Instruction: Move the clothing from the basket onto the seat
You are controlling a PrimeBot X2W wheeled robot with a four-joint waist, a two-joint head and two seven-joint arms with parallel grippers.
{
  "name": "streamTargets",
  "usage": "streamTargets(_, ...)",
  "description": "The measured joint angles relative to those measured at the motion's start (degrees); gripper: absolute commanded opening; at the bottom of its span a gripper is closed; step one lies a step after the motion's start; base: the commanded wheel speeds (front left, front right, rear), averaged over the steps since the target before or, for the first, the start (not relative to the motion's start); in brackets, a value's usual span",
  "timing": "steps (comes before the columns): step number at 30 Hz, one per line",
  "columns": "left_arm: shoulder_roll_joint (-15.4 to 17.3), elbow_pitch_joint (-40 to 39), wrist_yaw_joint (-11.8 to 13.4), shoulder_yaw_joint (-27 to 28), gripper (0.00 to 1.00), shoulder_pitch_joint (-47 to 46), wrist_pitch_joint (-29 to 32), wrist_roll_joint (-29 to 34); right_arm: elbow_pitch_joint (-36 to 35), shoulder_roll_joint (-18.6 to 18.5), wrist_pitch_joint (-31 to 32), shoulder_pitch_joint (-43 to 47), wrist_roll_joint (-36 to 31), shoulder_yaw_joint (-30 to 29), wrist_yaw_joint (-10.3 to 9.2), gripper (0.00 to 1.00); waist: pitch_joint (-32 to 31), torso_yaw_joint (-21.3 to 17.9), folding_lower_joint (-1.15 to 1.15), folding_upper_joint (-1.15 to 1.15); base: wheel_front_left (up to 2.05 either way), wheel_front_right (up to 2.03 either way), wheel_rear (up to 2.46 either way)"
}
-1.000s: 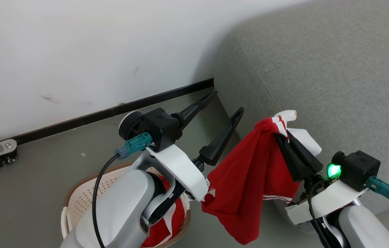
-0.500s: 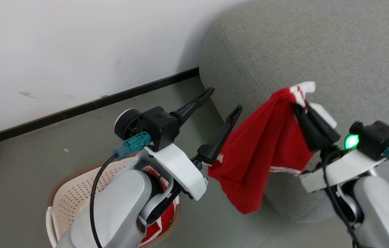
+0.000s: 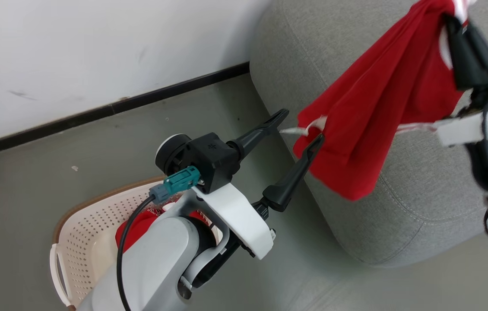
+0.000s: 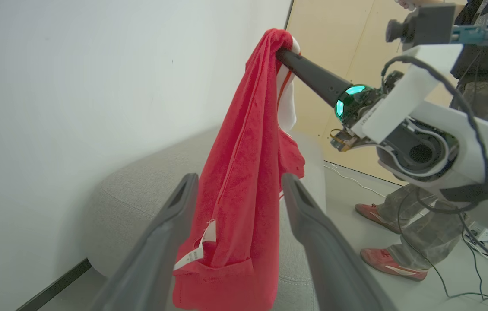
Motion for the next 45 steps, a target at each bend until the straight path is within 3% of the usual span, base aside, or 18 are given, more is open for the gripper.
streamTargets(11,0.07,-3.91,1.23,-0.44,1.00,-1.16,3.10,0.08,7.31,-6.42,1.44,-14.98,3.99,-2.44,0.00,0.00,4.12,1.43,0.00,0.00,0.00,0.00,0.00)
streamTargets(25,0.56,-8.77,3.28,-0.62,1.00,-2.03,6.48,0.65,13.93,-19.58,5.89,-32.33,-0.65,-1.80,0.01,0.00,10.37,3.88,0.00,0.00,0.00,0.00,0.00)
streamTargets(37,0.64,-12.06,3.71,-1.18,1.00,-3.97,8.48,1.16,19.00,-23.47,5.88,-40.36,1.49,-3.89,0.02,0.00,16.08,5.69,0.00,0.00,0.00,0.00,0.00)
streamTargets(45,1.29,-13.51,3.72,-1.27,1.00,-5.32,9.88,2.08,23.87,-27.83,5.12,-43.67,-2.26,-6.69,0.03,0.00,19.87,6.69,0.00,0.00,0.00,0.00,0.00)
